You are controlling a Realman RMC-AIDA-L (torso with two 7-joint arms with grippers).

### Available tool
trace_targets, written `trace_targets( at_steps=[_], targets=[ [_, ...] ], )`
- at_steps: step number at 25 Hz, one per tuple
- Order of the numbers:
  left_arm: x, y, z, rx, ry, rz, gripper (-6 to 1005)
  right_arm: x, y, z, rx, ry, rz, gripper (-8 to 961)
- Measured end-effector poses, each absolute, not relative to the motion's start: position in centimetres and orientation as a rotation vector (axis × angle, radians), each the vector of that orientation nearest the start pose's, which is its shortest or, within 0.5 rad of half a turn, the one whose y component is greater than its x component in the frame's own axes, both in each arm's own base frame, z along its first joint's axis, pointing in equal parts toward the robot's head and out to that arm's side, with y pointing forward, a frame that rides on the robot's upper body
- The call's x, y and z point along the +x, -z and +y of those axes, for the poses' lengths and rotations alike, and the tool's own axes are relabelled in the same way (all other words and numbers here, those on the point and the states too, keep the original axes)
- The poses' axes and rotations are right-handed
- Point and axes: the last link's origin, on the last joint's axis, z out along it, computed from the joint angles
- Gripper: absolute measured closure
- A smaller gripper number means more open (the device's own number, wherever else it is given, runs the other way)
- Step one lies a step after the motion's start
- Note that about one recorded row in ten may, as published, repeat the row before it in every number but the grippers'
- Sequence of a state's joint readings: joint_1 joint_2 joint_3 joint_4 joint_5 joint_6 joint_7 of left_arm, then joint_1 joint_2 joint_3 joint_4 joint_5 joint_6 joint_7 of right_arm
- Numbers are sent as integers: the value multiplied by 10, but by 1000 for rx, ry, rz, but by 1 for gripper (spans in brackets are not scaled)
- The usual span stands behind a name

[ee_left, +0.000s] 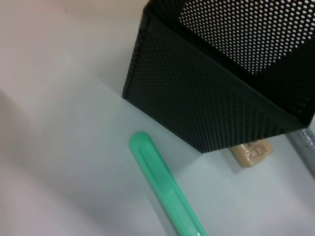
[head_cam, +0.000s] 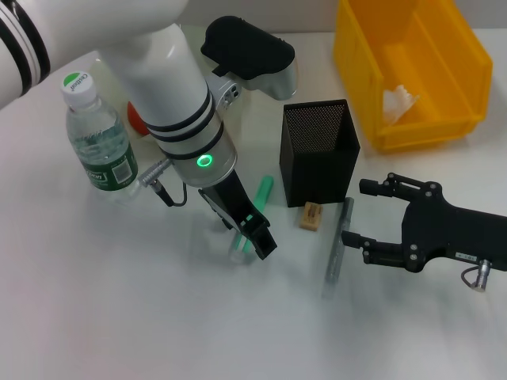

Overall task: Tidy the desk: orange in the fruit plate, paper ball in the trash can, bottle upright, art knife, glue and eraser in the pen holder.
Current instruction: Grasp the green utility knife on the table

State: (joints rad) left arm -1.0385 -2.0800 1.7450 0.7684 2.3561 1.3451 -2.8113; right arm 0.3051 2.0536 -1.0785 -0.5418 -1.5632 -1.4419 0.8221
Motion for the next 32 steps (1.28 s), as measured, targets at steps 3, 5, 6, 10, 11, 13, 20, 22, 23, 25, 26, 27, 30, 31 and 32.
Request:
trace_targets(
  at_steps=[3,5,6,10,11,13,20,22,23,25,26,27,30,31,32],
  targets=[
    [-126,104,367,-2682,-757,-991,263,299,30,275,-2634,-691,188,163],
    [-127,104,367,-2681,-758,-985,263,299,30,275,-2634,-691,188,163],
    [-127,104,367,-2681,-758,-985,263,299,30,275,-2634,-690,188,163],
    [-131,106,366,-2676,-769,-970,303,299,29,275,-2634,-688,184,163],
    [-132,106,366,-2675,-771,-968,324,300,28,275,-2634,-686,183,163],
    [-132,107,366,-2675,-770,-966,364,300,28,275,-2634,-685,182,163],
    [-132,107,366,-2675,-769,-964,362,301,27,276,-2635,-683,180,164],
    [-132,107,366,-2675,-769,-964,361,301,26,276,-2635,-682,179,164],
    [-132,108,365,-2677,-768,-948,361,301,26,276,-2634,-682,178,164],
    [-130,108,365,-2680,-765,-940,386,300,26,276,-2634,-682,177,164],
    [-130,108,365,-2680,-765,-940,399,300,26,276,-2634,-682,177,164],
    [-130,108,365,-2680,-768,-940,412,300,26,276,-2634,-682,176,164],
    [-130,108,365,-2680,-768,-940,455,300,26,276,-2634,-682,176,164],
    [-131,108,365,-2678,-772,-941,469,300,26,276,-2634,-682,176,164],
    [-131,108,365,-2678,-772,-941,483,300,26,276,-2634,-681,176,164]
  ],
)
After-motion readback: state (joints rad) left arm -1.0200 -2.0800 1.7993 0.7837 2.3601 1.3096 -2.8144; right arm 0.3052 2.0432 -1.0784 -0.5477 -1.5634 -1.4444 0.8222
